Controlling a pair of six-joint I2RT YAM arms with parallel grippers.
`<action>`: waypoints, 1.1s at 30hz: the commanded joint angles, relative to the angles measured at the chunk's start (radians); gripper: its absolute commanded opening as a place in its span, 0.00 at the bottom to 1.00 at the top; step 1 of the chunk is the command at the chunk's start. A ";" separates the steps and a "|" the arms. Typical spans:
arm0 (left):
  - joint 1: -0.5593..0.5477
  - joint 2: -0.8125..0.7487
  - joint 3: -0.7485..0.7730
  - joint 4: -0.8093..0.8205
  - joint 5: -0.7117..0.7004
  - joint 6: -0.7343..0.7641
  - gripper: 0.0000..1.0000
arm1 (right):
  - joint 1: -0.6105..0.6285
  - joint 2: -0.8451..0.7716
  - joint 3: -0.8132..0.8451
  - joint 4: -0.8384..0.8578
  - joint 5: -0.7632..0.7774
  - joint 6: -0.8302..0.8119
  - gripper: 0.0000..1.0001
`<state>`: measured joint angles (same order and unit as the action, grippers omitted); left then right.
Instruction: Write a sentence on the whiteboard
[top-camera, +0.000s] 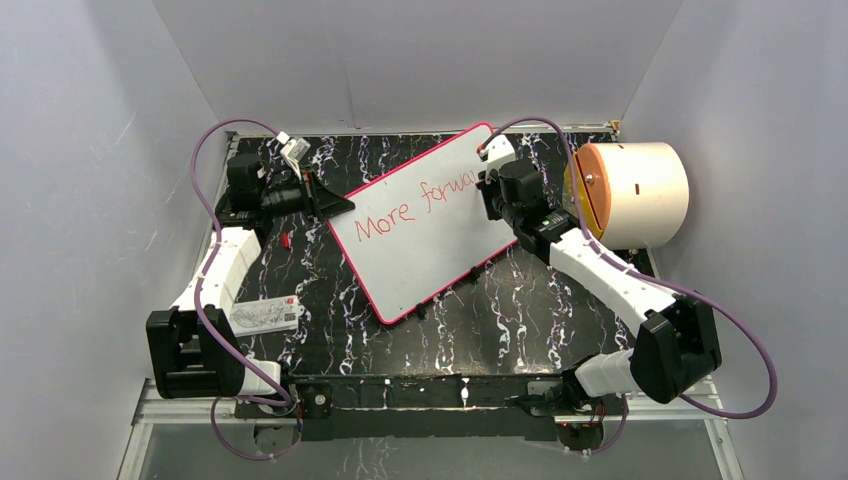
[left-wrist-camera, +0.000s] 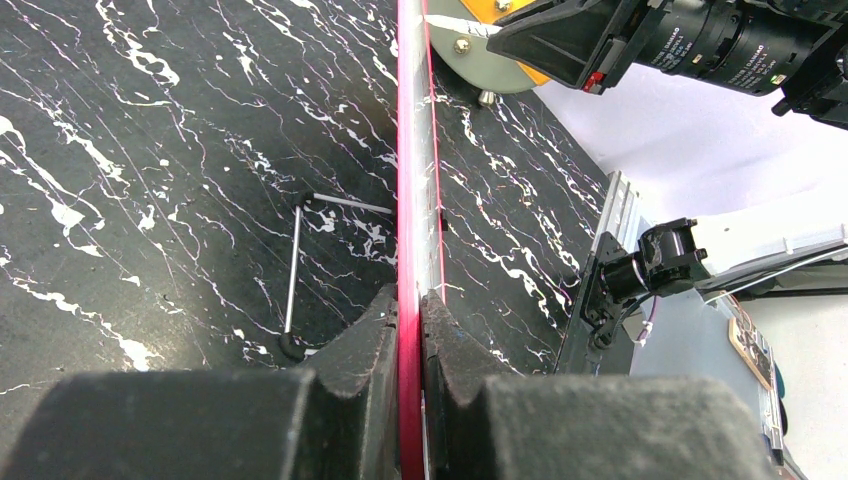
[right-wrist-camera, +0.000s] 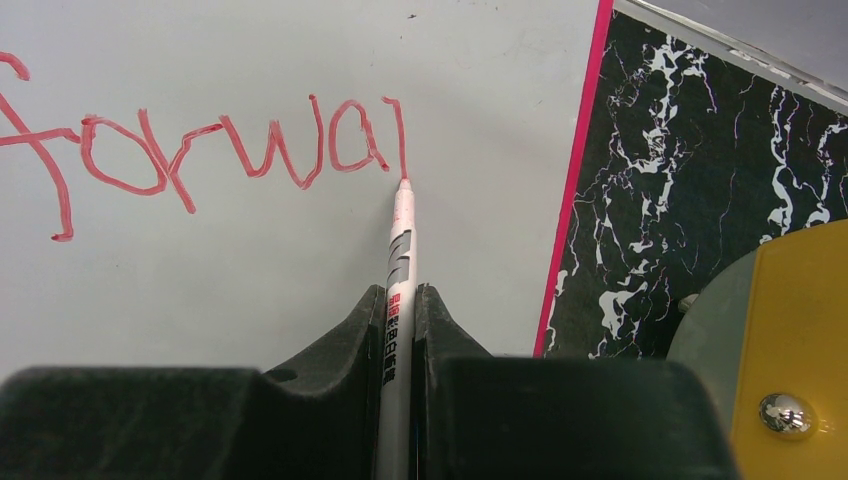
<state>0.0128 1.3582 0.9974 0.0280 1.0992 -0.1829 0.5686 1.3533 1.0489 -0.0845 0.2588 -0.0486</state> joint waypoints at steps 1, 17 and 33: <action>-0.034 0.039 -0.037 -0.119 -0.056 0.068 0.00 | -0.004 -0.003 0.028 0.061 -0.027 0.008 0.00; -0.034 0.037 -0.039 -0.119 -0.052 0.069 0.00 | -0.004 0.030 0.083 0.077 -0.031 -0.003 0.00; -0.034 0.033 -0.039 -0.120 -0.056 0.069 0.00 | -0.013 0.047 0.088 0.117 0.000 -0.001 0.00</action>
<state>0.0116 1.3579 0.9974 0.0250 1.1004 -0.1829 0.5621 1.3857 1.0973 -0.0235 0.2558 -0.0555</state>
